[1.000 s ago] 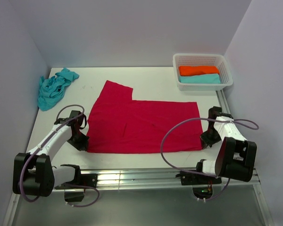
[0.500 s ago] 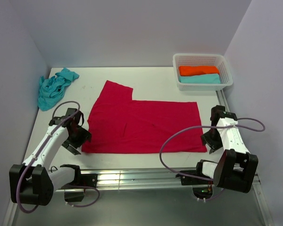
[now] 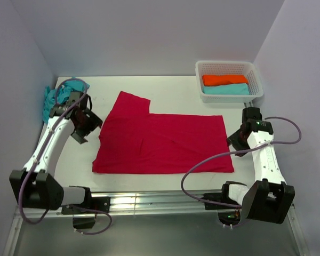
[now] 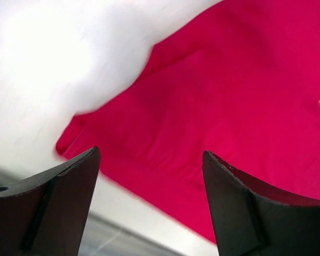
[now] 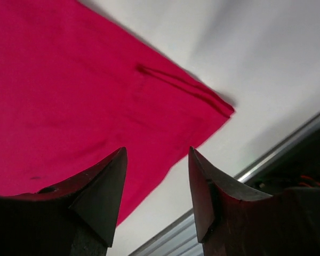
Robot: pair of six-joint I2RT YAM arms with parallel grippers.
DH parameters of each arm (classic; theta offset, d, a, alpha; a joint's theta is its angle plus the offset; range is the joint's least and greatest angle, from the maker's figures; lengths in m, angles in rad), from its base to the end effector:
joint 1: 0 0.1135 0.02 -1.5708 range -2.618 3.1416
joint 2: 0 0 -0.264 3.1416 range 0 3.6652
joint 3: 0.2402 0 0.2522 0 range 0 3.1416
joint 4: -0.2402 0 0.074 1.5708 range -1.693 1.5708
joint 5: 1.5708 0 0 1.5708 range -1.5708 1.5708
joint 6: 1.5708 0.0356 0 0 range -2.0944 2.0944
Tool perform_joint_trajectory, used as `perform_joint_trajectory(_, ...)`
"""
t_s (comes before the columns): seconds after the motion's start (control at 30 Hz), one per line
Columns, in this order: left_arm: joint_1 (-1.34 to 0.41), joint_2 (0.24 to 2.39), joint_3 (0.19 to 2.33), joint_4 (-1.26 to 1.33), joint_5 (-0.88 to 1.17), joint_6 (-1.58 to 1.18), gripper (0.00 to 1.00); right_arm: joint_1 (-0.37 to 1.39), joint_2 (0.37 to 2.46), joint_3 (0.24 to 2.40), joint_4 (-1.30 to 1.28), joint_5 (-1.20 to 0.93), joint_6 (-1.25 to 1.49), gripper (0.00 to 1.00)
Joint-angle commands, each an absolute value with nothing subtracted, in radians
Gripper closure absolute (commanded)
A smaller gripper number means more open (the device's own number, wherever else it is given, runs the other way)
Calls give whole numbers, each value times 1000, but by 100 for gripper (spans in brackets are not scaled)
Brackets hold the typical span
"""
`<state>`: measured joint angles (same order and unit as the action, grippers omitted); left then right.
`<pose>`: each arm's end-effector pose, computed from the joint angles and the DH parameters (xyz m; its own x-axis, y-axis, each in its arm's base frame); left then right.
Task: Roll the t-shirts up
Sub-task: Fold the tshirt
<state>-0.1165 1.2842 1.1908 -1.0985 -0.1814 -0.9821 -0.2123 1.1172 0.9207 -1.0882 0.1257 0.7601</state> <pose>0.2343 -0.0210 0.3023 -0.5524 -0.7590 -0.3448 -0.7407 0.6366 -0.2146 0.1820 -0.0438 0.2569 -0.5118 0.8096 -0.2874 0.8227 0.5582 0.1073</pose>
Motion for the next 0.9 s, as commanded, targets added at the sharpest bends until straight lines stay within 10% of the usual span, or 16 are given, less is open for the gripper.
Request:
perform_joint_trajectory(0.0,-114,1383,1293,-923,-174,-859,17,-189,1100,992,-962,78,724,43)
perform_joint_trajectory(0.33,-95,1653,1420,-456,-9,-698,5,-187,1189,962,-570,5,712,24)
perform_joint_trajectory(0.87,-40,2229,1893,-281,219,-540,9,-178,1543,1034,-255,-51,640,45)
